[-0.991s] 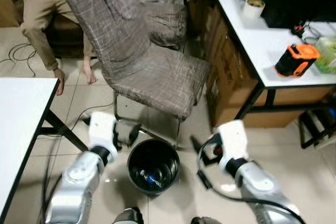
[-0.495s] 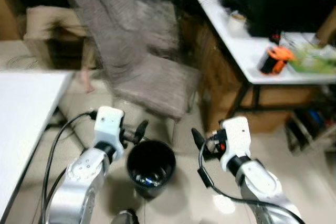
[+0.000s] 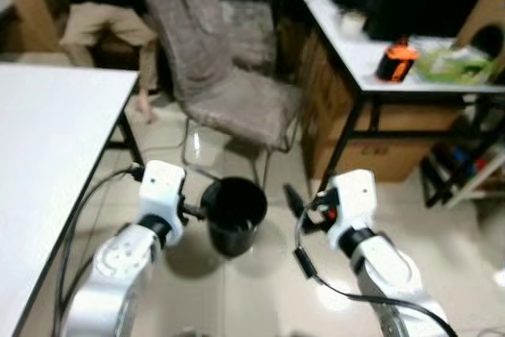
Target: Picking trash to rubbish bin
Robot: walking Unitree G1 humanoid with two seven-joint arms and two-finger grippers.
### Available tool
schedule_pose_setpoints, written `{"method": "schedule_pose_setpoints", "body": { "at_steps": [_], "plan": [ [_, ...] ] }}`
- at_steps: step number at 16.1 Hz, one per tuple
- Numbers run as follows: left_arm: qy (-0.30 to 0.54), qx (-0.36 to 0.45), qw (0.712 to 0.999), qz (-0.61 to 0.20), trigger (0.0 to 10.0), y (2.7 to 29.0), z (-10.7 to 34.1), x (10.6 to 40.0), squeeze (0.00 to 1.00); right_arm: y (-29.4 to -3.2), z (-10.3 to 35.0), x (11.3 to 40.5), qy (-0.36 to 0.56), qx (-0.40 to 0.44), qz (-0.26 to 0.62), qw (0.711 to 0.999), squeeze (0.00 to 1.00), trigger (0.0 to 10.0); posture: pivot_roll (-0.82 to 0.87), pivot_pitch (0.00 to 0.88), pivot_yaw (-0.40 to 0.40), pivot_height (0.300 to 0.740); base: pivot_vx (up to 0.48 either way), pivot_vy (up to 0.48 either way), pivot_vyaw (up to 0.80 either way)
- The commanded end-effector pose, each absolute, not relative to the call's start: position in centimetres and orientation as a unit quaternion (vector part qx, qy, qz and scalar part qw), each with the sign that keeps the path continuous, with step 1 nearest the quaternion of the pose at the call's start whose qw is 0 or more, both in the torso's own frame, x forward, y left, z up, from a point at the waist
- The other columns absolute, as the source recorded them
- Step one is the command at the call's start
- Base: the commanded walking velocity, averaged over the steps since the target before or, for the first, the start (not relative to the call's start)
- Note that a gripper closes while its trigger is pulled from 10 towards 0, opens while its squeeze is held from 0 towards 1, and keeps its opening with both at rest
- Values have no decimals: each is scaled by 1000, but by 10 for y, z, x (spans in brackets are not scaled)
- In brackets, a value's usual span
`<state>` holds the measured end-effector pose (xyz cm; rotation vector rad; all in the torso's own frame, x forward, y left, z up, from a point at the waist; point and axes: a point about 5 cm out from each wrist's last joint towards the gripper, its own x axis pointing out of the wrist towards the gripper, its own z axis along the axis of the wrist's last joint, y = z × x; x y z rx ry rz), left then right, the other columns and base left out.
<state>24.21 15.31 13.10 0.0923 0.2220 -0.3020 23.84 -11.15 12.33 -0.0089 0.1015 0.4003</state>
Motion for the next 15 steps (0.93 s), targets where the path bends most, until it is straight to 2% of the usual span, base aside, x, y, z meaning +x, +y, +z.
{"method": "schedule_pose_setpoints", "body": {
  "at_steps": [1,4,13,15],
  "plan": [
    [98,46,983,-150,10000,151,140,243,0,-113,132,241,28,0,202,979,0,10000,-46,47,-20,740,-240,0,613],
    [65,47,986,-147,10000,151,161,250,0,-109,141,242,3,2,217,976,0,10000,-42,47,-25,740,-242,0,800],
    [67,50,988,-130,10000,158,165,248,0,-107,139,243,6,4,224,975,0,10000,-34,48,-35,740,-243,0,800],
    [43,52,993,-96,10000,165,170,252,0,-109,138,244,11,19,218,976,0,10000,-36,48,-36,740,0,0,0]
  ]
}}
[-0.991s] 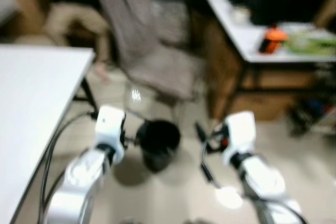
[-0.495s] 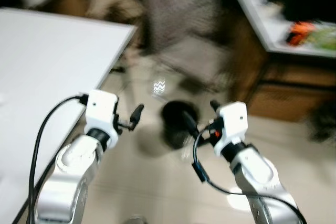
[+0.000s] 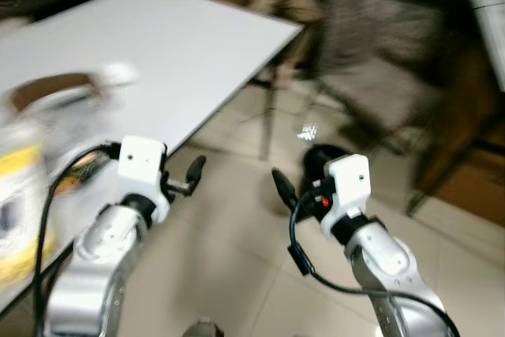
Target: Picking trash to rubbish bin
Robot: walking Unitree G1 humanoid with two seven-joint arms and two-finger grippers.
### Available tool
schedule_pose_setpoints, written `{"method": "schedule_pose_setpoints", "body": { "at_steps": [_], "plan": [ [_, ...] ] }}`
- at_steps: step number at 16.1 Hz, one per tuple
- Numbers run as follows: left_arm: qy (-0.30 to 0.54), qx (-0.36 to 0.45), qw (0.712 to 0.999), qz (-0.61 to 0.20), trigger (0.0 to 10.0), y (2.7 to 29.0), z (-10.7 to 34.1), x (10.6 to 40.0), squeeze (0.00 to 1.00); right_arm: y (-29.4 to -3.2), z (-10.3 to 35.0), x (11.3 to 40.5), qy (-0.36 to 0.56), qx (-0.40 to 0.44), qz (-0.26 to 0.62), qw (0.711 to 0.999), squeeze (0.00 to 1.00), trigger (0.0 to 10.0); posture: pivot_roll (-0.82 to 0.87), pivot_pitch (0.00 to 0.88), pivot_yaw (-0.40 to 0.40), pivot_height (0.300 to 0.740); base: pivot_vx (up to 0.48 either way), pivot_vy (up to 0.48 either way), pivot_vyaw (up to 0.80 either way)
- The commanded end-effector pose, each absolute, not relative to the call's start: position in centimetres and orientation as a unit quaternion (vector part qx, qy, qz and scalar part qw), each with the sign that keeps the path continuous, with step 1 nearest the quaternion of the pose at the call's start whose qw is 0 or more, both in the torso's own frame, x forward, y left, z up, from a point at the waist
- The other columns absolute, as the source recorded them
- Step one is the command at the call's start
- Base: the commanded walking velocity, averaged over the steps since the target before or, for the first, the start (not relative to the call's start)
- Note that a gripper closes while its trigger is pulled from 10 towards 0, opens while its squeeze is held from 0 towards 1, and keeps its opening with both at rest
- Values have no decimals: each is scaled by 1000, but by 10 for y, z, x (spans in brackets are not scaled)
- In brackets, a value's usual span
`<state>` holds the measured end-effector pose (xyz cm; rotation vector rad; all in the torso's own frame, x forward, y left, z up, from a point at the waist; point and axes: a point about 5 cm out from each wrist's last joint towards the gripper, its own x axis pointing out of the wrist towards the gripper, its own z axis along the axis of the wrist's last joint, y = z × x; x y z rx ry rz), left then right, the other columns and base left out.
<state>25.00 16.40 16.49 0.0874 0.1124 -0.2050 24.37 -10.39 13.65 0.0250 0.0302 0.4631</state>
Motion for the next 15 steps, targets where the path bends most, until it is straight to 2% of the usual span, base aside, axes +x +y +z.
{"method": "schedule_pose_setpoints", "body": {
  "at_steps": [1,4,9,15],
  "plan": [
    [36,52,995,-80,10000,168,171,254,0,-109,138,245,11,17,220,975,0,10000,-38,47,-37,740,0,0,0],
    [34,54,996,-70,10000,171,169,254,0,-113,135,246,18,-1,218,976,0,10000,-38,44,-38,740,0,0,0],
    [28,56,996,-70,10000,170,169,255,0,-113,134,246,22,-6,218,976,0,10000,-37,43,-38,740,280,0,0],
    [27,65,996,-61,10000,173,170,254,0,-111,130,244,31,-12,228,973,0,10000,-36,49,-39,740,301,0,447]
  ]
}}
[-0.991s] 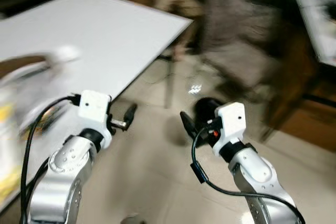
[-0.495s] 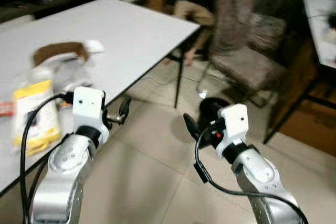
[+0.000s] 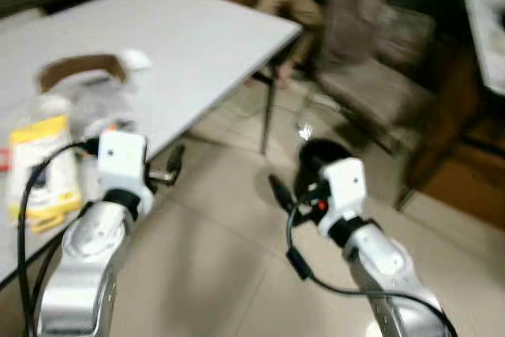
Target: Picking trash to rubbish bin
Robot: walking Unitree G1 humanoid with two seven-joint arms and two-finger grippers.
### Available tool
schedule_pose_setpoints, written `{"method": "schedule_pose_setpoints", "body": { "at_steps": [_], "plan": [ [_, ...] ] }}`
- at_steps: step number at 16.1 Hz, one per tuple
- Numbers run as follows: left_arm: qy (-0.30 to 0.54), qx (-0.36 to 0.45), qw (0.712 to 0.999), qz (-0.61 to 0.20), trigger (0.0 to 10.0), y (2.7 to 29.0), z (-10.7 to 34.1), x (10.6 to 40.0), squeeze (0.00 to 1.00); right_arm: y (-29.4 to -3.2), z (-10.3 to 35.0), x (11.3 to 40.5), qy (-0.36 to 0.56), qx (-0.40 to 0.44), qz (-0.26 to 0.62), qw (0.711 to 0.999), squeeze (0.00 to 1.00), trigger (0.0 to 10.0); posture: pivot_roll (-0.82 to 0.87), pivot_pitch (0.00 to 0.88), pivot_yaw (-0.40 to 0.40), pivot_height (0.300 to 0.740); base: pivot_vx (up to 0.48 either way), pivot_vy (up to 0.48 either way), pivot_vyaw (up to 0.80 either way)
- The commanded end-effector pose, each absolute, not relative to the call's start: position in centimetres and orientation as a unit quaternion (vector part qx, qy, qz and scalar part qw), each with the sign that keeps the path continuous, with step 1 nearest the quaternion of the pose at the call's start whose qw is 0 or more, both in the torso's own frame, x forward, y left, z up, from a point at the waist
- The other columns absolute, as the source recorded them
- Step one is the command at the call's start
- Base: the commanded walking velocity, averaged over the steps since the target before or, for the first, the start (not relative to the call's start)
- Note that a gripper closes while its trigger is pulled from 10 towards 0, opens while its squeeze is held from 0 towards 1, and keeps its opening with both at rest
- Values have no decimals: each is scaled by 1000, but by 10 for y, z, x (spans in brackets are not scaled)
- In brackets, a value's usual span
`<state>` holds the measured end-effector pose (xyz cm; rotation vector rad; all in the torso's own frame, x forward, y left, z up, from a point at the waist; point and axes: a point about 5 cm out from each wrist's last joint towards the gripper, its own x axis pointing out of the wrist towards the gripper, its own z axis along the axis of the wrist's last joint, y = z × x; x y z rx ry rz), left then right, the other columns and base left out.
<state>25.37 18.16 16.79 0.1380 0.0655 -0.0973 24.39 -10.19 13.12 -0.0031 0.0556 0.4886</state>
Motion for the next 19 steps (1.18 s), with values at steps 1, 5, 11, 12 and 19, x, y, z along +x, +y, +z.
{"method": "schedule_pose_setpoints", "body": {
  "at_steps": [1,5,11,12,19],
  "plan": [
    [27,66,996,-61,10000,173,170,253,0,-111,130,243,31,-12,230,973,0,10000,-35,50,-40,740,304,0,444],
    [26,72,996,-48,10000,179,171,251,0,-107,129,241,35,-14,251,967,0,10000,-28,59,-48,740,302,0,450],
    [38,83,994,-53,10000,179,165,250,0,-104,123,234,47,-16,255,966,0,10000,-34,69,-41,740,288,0,234],
    [41,82,994,-56,10000,178,163,250,0,-105,123,233,46,-17,256,965,0,10000,-33,67,-41,740,259,0,0],
    [68,79,994,-7,10000,189,132,286,1000,-102,128,232,26,-20,291,956,0,10000,-30,103,-25,740,0,0,0]
  ]
}}
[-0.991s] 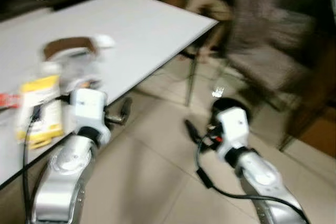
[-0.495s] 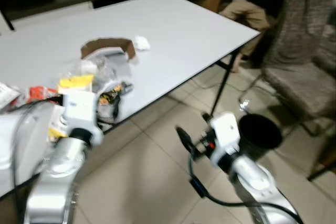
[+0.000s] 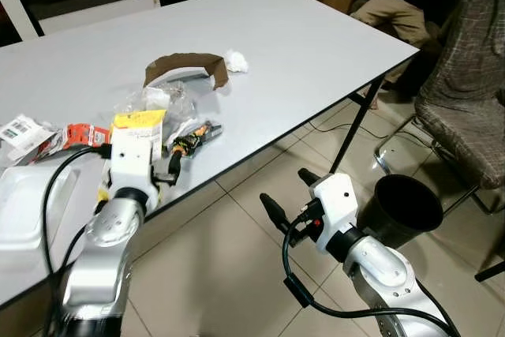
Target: Picking trash to rubbish bin
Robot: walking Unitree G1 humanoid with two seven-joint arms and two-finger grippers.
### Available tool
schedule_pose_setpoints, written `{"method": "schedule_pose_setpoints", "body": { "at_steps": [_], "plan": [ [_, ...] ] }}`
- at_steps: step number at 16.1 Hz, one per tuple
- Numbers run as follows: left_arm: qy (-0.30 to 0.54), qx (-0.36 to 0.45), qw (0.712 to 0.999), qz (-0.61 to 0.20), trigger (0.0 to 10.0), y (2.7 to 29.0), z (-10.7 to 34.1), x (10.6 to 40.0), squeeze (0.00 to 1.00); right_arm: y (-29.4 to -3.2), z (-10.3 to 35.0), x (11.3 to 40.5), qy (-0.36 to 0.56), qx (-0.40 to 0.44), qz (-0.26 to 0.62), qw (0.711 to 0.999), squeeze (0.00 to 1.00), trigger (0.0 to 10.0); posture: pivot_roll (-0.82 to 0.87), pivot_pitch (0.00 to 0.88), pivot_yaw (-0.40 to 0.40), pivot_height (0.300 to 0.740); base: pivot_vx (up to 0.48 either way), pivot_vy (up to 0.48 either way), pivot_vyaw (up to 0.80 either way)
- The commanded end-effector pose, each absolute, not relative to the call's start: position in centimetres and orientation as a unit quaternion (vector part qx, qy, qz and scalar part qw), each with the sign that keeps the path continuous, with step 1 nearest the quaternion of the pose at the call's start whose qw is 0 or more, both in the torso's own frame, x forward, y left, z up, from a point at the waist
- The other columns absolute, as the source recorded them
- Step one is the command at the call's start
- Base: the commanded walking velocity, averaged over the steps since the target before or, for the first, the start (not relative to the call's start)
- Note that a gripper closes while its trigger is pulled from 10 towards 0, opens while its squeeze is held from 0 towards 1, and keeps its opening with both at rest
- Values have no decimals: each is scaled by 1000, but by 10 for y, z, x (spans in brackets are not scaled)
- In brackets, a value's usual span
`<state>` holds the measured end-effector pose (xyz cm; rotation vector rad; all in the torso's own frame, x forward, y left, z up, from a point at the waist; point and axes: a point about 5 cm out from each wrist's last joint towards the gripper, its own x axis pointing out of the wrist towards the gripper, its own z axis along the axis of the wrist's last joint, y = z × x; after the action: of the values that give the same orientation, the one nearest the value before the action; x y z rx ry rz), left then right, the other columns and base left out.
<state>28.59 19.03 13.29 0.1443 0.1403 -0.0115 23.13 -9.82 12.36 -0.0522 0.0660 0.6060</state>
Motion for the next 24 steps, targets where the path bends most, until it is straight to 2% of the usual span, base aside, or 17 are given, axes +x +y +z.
{"method": "schedule_pose_setpoints", "body": {
  "at_steps": [1,4,5,6,11,12,13,14,24],
  "plan": [
    [70,90,993,-7,10000,190,129,293,1000,-104,129,231,25,-21,290,956,0,10000,-32,109,-28,740,0,0,0],
    [60,120,991,8,10000,198,126,303,1000,-102,128,225,31,-18,310,950,0,10000,-38,121,-36,740,0,0,0],
    [59,153,986,20,10000,204,123,312,773,-95,131,222,32,-5,355,934,0,10000,-40,121,-41,740,0,0,0],
    [58,167,984,26,10000,207,122,315,0,-91,133,219,32,3,377,926,0,10000,-37,124,-46,740,0,0,0],
    [50,184,982,7,10000,205,116,328,0,-85,136,211,33,7,419,907,0,10000,-48,128,-47,740,0,0,0],
    [53,192,980,2,8745,205,112,331,0,-85,136,211,34,7,420,907,0,10000,-51,129,-45,740,0,0,0],
    [56,204,977,-3,3451,204,110,333,0,-85,137,211,34,6,418,908,0,10000,-54,125,-43,740,0,0,0],
    [57,217,975,-5,39,204,108,334,0,-85,137,211,33,8,415,909,0,10000,-54,125,-41,740,0,0,0],
    [28,293,956,-5,0,211,115,336,0,-82,137,217,27,7,408,912,0,10000,-34,104,-44,740,0,0,0]
  ]
}}
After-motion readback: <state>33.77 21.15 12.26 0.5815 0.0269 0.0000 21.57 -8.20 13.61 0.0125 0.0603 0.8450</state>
